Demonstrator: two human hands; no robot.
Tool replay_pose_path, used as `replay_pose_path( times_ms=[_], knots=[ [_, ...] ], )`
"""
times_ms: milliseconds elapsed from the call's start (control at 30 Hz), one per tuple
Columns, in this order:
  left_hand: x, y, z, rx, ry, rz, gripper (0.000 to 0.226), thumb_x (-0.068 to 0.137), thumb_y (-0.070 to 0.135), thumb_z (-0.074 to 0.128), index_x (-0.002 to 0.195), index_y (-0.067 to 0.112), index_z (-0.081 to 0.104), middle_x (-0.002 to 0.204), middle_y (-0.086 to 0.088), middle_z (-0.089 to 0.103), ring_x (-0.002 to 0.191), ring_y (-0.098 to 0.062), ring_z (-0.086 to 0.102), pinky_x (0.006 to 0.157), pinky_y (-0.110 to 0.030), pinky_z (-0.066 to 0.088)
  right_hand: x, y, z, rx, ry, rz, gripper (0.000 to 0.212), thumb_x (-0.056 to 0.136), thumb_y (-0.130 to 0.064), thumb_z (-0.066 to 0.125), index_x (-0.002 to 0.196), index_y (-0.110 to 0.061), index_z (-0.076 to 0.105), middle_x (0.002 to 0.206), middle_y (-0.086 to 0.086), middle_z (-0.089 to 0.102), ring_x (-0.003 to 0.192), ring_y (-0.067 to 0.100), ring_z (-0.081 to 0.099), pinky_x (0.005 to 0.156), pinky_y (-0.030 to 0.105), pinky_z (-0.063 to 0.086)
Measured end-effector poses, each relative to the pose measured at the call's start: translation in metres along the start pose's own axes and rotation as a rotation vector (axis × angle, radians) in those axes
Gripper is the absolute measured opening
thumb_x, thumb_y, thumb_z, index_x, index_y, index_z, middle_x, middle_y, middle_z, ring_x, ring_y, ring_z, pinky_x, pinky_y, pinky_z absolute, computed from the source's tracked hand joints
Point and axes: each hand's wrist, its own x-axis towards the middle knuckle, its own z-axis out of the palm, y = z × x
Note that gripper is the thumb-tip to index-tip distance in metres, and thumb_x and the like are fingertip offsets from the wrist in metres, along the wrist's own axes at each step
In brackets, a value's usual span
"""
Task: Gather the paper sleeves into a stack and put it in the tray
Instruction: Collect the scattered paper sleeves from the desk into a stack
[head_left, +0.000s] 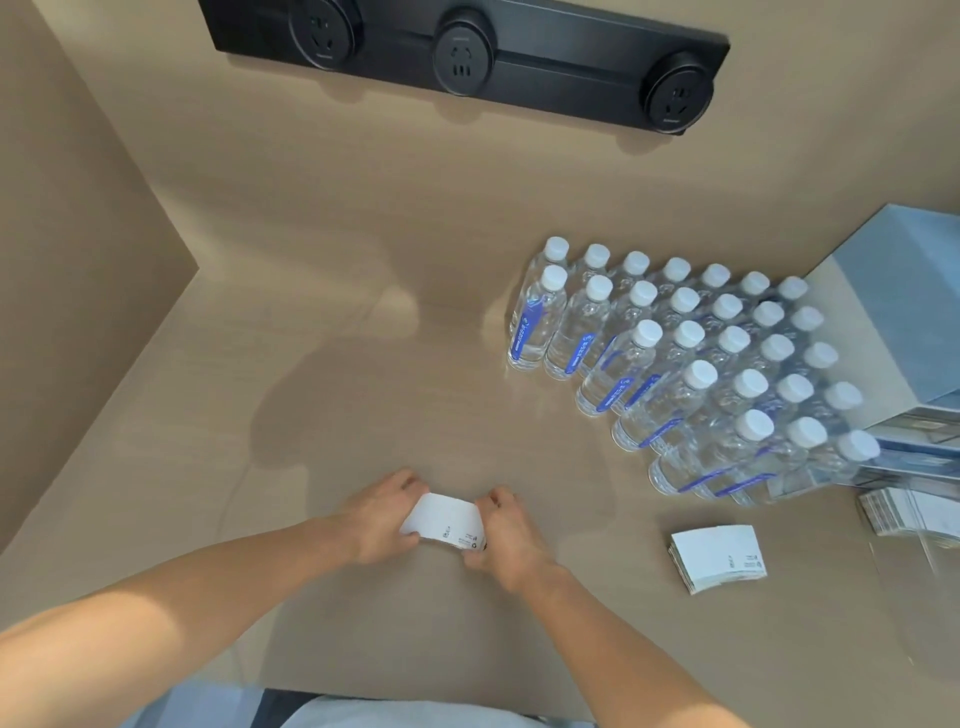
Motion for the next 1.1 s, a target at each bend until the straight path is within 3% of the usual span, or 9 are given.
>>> replay_pose_path(
  times_ms=[300,400,467,567,700,767,900,1000,1100],
  knots=[
    [0.000,0.000,0.002,-0.194,-0.021,-0.050,0.040,0.086,0.031,0.062,0.122,0.020,0.050,0.118,0.002,0.042,0.109,-0.017,0.050,0.096,-0.034,0.046,0.001,0.006,0.002,0.088,0.003,-0.009,0.041,0.079,-0.020,0.067,0.116,-0.008,0.053,0.124,0.005,0.043,0.117,0.024,0.044,0.093,0.030,0.046],
    [0.001,-0.004,-0.002,-0.313,0.142,-0.227,0.019,0.087,0.032,0.062,0.084,0.015,0.052,0.092,-0.001,0.055,0.082,-0.021,0.055,0.072,-0.032,0.046,0.001,0.009,-0.007,0.291,0.051,0.114,0.024,0.079,-0.027,0.071,0.084,-0.014,0.051,0.100,0.005,0.051,0.091,0.023,0.051,0.073,0.026,0.040],
    [0.004,-0.007,-0.007,-0.491,0.187,-0.433,0.026,0.090,0.029,0.058,0.070,0.014,0.051,0.074,-0.003,0.058,0.068,-0.022,0.053,0.067,-0.032,0.046,0.003,0.010,-0.017,0.509,0.120,0.321,0.035,0.083,-0.028,0.067,0.066,-0.018,0.039,0.074,0.000,0.047,0.067,0.020,0.045,0.064,0.026,0.034],
    [0.007,-0.003,-0.014,-0.886,0.155,-0.658,0.024,0.093,0.029,0.054,0.084,0.007,0.059,0.079,-0.011,0.063,0.072,-0.027,0.064,0.081,-0.040,0.058,0.007,0.007,-0.026,0.908,0.144,0.607,0.027,0.088,-0.030,0.061,0.072,-0.014,0.045,0.075,0.003,0.048,0.071,0.024,0.049,0.073,0.032,0.047],
    [0.012,0.017,-0.020,-1.116,0.075,-0.741,0.035,0.099,0.032,0.046,0.113,0.001,0.055,0.106,-0.018,0.068,0.095,-0.032,0.068,0.090,-0.042,0.056,0.003,-0.013,-0.034,1.298,-0.028,0.732,0.016,0.094,-0.027,0.053,0.098,-0.013,0.047,0.095,0.010,0.066,0.084,0.026,0.068,0.077,0.038,0.058],
    [0.013,0.027,-0.021,-1.158,0.042,-0.748,0.033,0.100,0.031,0.043,0.115,0.003,0.053,0.110,-0.020,0.068,0.099,-0.033,0.068,0.089,-0.040,0.055,0.001,-0.018,-0.034,1.308,-0.059,0.734,0.013,0.095,-0.026,0.051,0.098,-0.014,0.046,0.102,0.013,0.068,0.090,0.027,0.069,0.083,0.037,0.058],
    [0.012,0.024,-0.022,-1.157,0.054,-0.771,0.033,0.099,0.032,0.044,0.114,0.004,0.052,0.112,-0.019,0.064,0.104,-0.035,0.064,0.096,-0.042,0.052,-0.003,-0.011,-0.036,1.322,-0.036,0.707,0.015,0.096,-0.023,0.048,0.103,-0.009,0.050,0.095,0.011,0.067,0.080,0.021,0.068,0.066,0.030,0.052],
    [0.009,0.020,-0.021,-1.175,0.064,-0.797,0.036,0.098,0.032,0.043,0.115,0.002,0.053,0.104,-0.017,0.061,0.089,-0.031,0.059,0.085,-0.038,0.051,-0.006,-0.010,-0.034,1.265,-0.007,0.706,0.015,0.095,-0.019,0.046,0.100,-0.007,0.052,0.085,0.009,0.066,0.071,0.021,0.064,0.064,0.028,0.052],
    [0.006,0.025,-0.020,-1.203,0.009,-0.786,0.039,0.099,0.031,0.040,0.117,0.000,0.056,0.110,-0.019,0.068,0.085,-0.028,0.064,0.068,-0.031,0.051,-0.005,-0.016,-0.029,1.273,-0.068,0.688,0.025,0.093,-0.017,0.043,0.109,-0.002,0.056,0.108,0.015,0.072,0.093,0.027,0.072,0.075,0.031,0.057]
  ],
)
